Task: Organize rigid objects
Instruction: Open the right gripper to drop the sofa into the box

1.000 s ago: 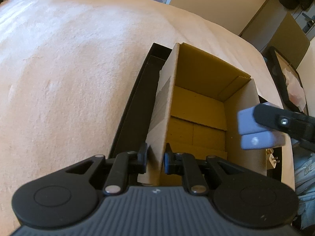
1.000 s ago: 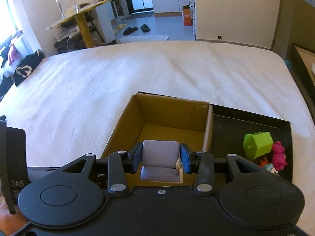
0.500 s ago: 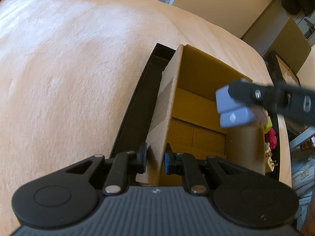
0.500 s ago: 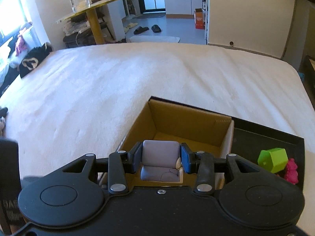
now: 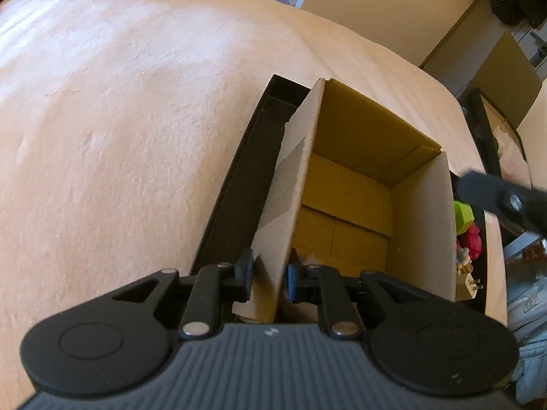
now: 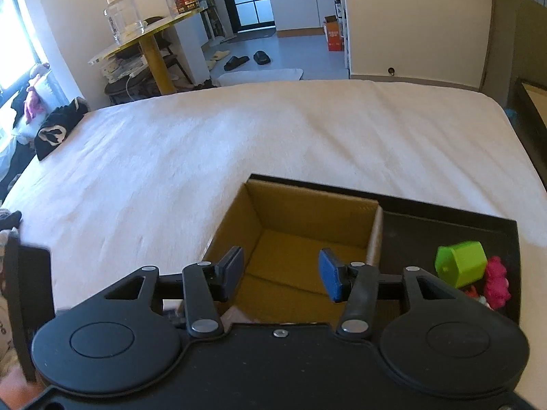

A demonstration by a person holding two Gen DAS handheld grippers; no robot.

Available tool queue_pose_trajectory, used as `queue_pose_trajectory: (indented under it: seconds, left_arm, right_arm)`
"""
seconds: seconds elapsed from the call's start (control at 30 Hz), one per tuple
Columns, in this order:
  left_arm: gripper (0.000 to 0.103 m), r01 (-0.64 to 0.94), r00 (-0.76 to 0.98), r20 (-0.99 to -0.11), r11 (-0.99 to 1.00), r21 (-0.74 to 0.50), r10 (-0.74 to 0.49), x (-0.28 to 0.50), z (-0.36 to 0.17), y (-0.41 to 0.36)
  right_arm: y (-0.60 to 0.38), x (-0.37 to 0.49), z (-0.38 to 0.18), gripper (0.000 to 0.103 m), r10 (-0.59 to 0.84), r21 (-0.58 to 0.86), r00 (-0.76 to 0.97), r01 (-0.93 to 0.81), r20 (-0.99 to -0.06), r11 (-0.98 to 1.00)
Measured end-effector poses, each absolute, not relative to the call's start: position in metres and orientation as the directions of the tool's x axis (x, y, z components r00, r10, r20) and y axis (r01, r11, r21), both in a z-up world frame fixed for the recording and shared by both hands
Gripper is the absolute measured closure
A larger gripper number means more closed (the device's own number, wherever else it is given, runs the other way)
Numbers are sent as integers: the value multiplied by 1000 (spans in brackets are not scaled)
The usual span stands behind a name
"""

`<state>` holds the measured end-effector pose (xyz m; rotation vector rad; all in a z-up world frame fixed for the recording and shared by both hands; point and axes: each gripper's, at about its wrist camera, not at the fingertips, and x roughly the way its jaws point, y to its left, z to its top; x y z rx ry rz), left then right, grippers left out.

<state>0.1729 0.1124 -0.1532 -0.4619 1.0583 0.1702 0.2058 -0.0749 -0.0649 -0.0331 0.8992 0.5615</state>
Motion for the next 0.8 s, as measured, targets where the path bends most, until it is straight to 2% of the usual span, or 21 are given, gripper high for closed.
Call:
queue_pose_trajectory:
  seconds: [0.5, 0.57, 0.73, 0.8]
  left_arm:
    - [83, -351, 476, -878, 906, -237, -45, 173, -146, 107]
    - [77, -345, 486, -873, 909, -235, -42, 172, -142, 106]
    - [55, -334, 496, -868, 919, -209, -17, 172, -134, 100]
    - [51, -335, 487, -873, 923, -188, -2, 172, -132, 98]
  right_arm:
    - [-145, 201, -74, 51, 424, 233, 493, -402, -759, 886]
    - [-155, 204, -77, 51, 417, 238, 495, -385, -762, 892]
    - [-184, 213, -87, 50, 398, 256, 500, -329, -770, 909]
    - [-193, 217, -94, 50, 389, 264, 498, -305, -775, 915]
